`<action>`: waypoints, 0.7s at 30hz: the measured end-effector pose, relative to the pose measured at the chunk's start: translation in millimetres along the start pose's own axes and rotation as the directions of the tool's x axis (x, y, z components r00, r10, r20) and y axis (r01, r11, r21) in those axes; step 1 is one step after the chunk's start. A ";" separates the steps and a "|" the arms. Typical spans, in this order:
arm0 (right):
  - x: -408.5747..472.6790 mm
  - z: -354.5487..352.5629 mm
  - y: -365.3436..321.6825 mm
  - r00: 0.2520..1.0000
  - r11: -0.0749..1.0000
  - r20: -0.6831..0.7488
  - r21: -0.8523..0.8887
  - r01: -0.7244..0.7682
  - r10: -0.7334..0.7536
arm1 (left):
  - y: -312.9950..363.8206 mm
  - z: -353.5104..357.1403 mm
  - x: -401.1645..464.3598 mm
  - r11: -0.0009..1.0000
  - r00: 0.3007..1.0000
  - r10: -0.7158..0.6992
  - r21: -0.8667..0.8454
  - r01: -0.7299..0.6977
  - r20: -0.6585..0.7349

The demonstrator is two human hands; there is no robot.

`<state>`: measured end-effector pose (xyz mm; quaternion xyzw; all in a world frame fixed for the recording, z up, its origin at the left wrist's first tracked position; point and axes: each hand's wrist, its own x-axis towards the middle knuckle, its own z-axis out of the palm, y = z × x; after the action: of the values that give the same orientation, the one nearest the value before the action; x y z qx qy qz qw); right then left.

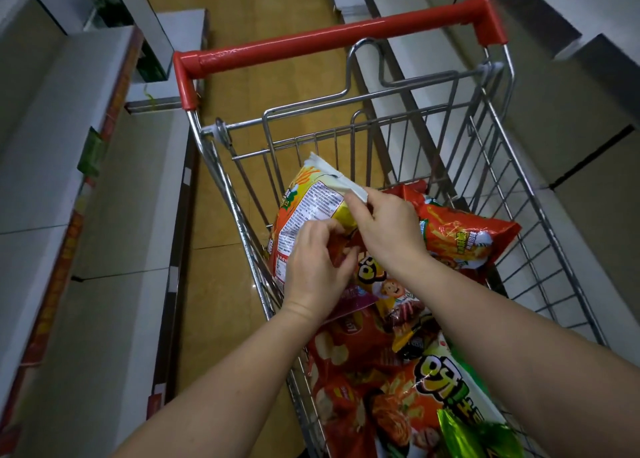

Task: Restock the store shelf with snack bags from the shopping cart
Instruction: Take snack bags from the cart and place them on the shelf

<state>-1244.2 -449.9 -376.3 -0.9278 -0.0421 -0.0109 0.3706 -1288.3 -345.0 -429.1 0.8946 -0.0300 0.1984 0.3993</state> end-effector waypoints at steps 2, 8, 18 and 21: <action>-4.2 -11.6 0.2 1.000 1.000 -0.015 0.012 -0.018 0.018 | 6.9 -0.2 -2.6 0.992 0.992 0.121 0.028 -0.120 -0.033; -18.5 -52.0 -4.4 0.997 1.000 -0.074 0.010 -0.023 0.024 | 33.3 -4.1 -11.4 0.969 0.981 0.170 0.197 -0.149 -0.095; -46.8 -104.6 10.2 0.967 0.970 0.193 0.142 -0.195 0.166 | 67.5 -13.1 -6.1 0.955 0.880 -0.288 0.053 0.290 0.378; -52.7 -108.2 30.7 0.959 0.926 0.183 0.273 -0.262 0.218 | 69.9 -11.8 -3.4 0.964 0.864 -0.261 0.062 0.260 0.431</action>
<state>-1292.9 -550.3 -321.6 -0.8584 0.0432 0.1105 0.4990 -1310.2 -384.3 -374.2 0.9124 0.0027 -0.0621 0.4045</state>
